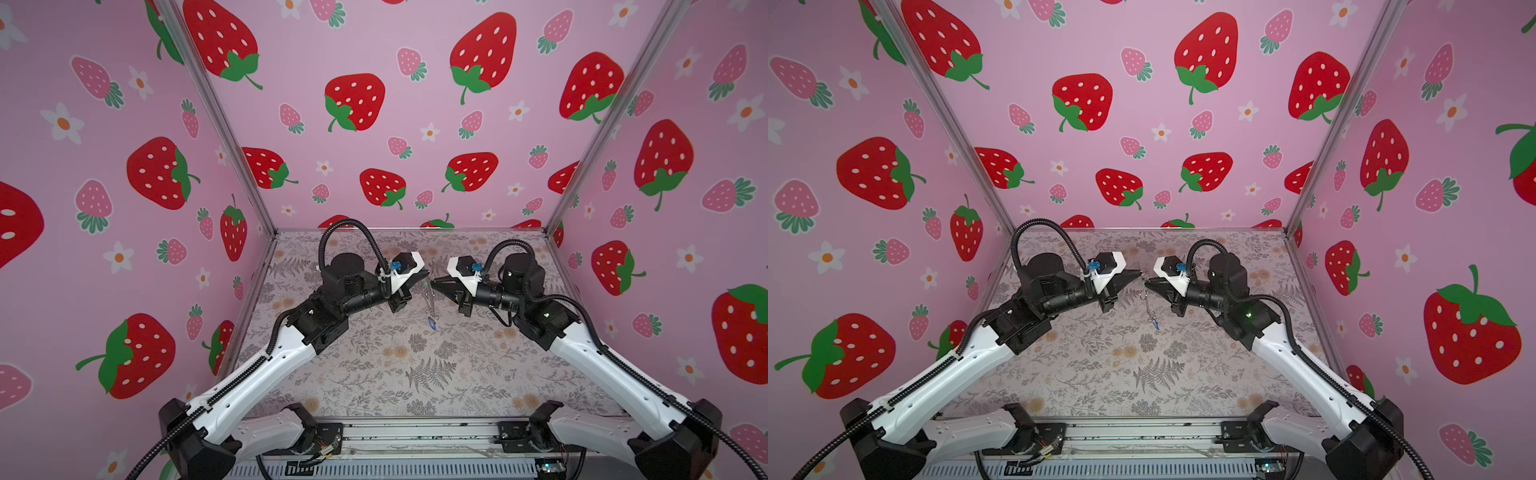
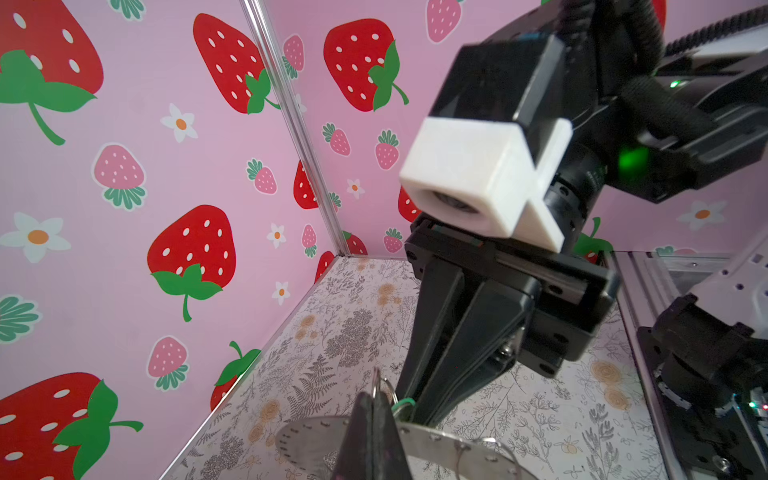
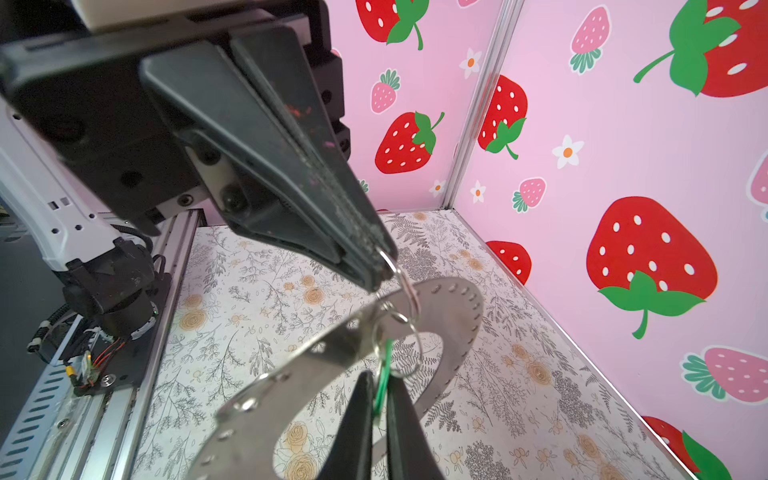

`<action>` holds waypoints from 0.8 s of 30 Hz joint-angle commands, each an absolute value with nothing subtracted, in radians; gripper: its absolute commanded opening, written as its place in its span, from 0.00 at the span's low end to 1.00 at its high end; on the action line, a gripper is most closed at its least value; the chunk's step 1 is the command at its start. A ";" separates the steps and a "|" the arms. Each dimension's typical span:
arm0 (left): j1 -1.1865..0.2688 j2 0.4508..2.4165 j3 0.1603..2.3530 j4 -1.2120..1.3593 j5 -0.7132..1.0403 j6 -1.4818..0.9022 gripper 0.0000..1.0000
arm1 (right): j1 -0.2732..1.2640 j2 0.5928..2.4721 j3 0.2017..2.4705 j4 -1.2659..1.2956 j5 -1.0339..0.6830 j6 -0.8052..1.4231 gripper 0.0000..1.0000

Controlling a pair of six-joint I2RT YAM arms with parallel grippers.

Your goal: Put the keys on the keyring

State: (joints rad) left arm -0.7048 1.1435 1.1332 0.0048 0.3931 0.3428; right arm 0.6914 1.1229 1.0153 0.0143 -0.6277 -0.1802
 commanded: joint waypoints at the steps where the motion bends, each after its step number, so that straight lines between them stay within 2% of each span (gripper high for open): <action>1: -0.706 1.141 1.135 0.087 0.416 0.327 0.00 | 0.689 1.120 1.023 0.012 -0.640 -0.196 0.07; 4: -0.706 1.143 1.133 0.104 0.423 0.316 0.00 | 0.690 1.122 1.023 0.010 -0.646 -0.200 0.03; 24: -0.690 1.170 1.070 0.260 0.548 0.236 0.00 | 0.703 1.139 1.035 0.006 -0.676 -0.226 0.01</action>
